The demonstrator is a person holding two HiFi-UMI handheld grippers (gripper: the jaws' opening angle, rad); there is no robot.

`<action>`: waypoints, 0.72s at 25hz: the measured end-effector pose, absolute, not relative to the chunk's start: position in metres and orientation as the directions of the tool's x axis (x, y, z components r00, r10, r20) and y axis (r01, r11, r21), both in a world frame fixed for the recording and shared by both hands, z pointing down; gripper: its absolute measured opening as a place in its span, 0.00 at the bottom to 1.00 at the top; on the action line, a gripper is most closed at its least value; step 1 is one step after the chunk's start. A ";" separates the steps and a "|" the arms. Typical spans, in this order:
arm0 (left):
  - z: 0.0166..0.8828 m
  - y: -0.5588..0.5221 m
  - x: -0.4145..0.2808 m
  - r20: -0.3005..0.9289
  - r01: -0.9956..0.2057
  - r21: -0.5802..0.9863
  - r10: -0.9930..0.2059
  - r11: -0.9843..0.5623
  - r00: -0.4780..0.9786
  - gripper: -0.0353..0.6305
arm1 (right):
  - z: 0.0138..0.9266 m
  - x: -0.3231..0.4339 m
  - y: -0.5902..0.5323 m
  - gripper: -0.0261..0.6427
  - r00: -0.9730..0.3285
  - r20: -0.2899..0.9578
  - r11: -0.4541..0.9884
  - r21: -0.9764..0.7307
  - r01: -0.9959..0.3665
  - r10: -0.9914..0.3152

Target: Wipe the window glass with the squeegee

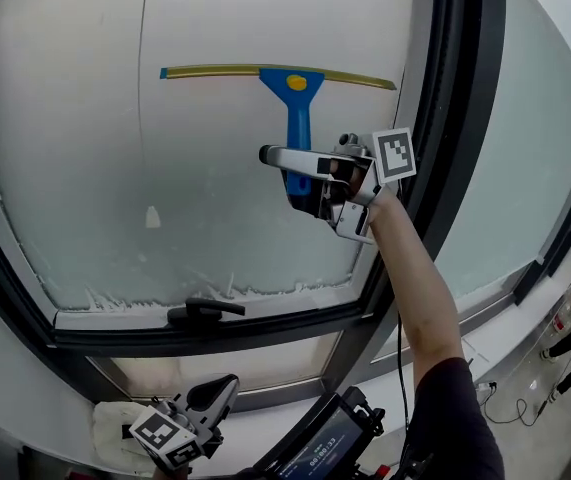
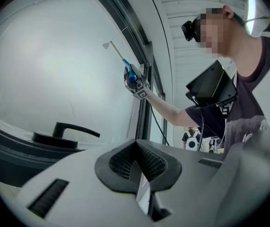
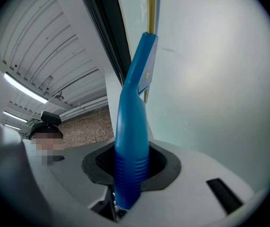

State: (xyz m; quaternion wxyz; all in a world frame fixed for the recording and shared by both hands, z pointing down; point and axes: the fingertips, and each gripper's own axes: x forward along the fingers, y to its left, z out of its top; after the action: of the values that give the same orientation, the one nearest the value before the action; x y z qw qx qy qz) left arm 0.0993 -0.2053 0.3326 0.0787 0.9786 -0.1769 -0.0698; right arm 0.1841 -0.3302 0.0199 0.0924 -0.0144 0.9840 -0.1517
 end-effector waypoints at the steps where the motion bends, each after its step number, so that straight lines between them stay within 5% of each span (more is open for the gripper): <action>1: 0.334 -0.207 0.102 -0.108 -0.338 0.177 -0.360 -0.924 0.927 0.06 | 0.016 0.186 -0.329 0.18 -0.983 -0.177 0.957 -0.289 0.001 -0.052; 18: 0.341 -0.208 0.117 -0.077 -0.366 0.171 -0.383 -0.915 0.921 0.06 | 0.006 0.209 -0.339 0.18 -0.966 -0.242 0.952 -0.307 -0.016 -0.094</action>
State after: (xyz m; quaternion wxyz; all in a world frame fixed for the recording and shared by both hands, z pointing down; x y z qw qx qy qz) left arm 0.1168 -0.2084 0.3406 0.0767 0.9769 -0.1917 -0.0546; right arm 0.2086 -0.3394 0.0063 0.1280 -0.0282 0.9795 -0.1528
